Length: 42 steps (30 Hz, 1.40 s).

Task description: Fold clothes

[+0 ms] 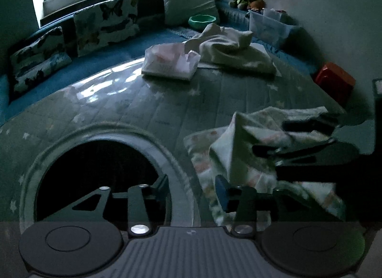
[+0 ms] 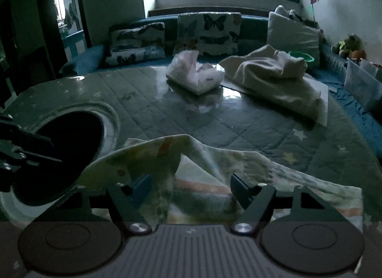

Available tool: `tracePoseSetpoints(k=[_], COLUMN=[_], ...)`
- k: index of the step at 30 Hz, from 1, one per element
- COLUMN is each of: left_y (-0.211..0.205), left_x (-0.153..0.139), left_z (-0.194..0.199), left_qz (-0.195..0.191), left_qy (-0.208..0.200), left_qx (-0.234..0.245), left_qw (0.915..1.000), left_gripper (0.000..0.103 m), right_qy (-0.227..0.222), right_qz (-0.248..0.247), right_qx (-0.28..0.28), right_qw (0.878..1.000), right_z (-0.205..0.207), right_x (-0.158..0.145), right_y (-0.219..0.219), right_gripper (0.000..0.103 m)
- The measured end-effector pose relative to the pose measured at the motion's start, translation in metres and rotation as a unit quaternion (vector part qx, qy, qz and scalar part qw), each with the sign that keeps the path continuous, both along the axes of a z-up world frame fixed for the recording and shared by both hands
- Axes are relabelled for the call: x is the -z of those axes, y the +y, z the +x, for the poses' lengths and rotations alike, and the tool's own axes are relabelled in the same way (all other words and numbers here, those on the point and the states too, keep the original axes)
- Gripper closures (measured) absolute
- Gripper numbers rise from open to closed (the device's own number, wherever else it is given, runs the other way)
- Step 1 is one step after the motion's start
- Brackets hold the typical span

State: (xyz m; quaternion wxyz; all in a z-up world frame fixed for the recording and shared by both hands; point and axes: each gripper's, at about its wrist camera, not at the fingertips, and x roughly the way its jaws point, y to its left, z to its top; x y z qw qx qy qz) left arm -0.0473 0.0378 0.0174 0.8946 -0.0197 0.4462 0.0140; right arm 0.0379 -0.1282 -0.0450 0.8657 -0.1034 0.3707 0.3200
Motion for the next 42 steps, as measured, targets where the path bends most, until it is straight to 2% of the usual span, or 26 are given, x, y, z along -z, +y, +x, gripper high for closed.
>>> tracePoseSetpoints(k=[4,8,13,15,17,19,21,25,30,35,38,42], left_y=[-0.006,-0.015,-0.027,-0.032,-0.037,-0.041,-0.045,-0.044,-0.033,-0.030,-0.028,-0.018], left_x=[0.002,0.010,0.025,0.033,0.039,0.043,0.046,0.046,0.044,0.049,0.051,0.051], left_z=[0.019,0.040,0.064,0.070,0.074,0.074,0.074,0.068,0.061,0.050,0.043,0.031], left_qz=[0.002,0.004,0.002,0.003,0.000,-0.006,-0.009,-0.004,-0.007,-0.002,-0.008,-0.016], left_qy=[-0.001,0.003,0.013,0.017,0.019,0.022,0.025,0.021,0.021,0.027,0.030,0.029], left_qx=[0.007,0.016,0.026,0.034,0.044,0.056,0.065,0.067,0.054,0.048,0.044,0.031], left_qw=[1.0000,0.9999,0.9996,0.9993,0.9989,0.9982,0.9975,0.9975,0.9983,0.9985,0.9985,0.9990], left_gripper=[0.046,0.043,0.041,0.041,0.055,0.079,0.089,0.095,0.097,0.097,0.098,0.098], right_qy=[0.012,0.009,-0.013,-0.022,-0.028,-0.034,-0.041,-0.046,-0.043,-0.009,0.011,0.013], right_qz=[-0.015,-0.017,-0.021,-0.022,-0.018,-0.014,-0.010,0.001,0.006,0.000,-0.003,-0.002], right_qx=[0.011,0.017,0.026,0.031,0.036,0.042,0.048,0.070,0.114,0.169,0.181,0.173], right_qw=[1.000,1.000,0.999,0.999,0.999,0.998,0.998,0.996,0.992,0.986,0.983,0.985], right_z=[0.010,0.011,0.005,0.001,-0.003,-0.007,-0.012,-0.020,-0.037,-0.050,-0.055,-0.057], right_x=[0.010,0.011,0.003,0.000,-0.004,-0.008,-0.012,-0.017,-0.018,-0.003,0.012,0.013], right_y=[0.001,-0.010,-0.029,-0.037,-0.046,-0.056,-0.065,-0.089,-0.126,-0.161,-0.168,-0.158], right_gripper=[0.054,0.080,0.096,0.098,0.099,0.100,0.100,0.100,0.100,0.100,0.100,0.100])
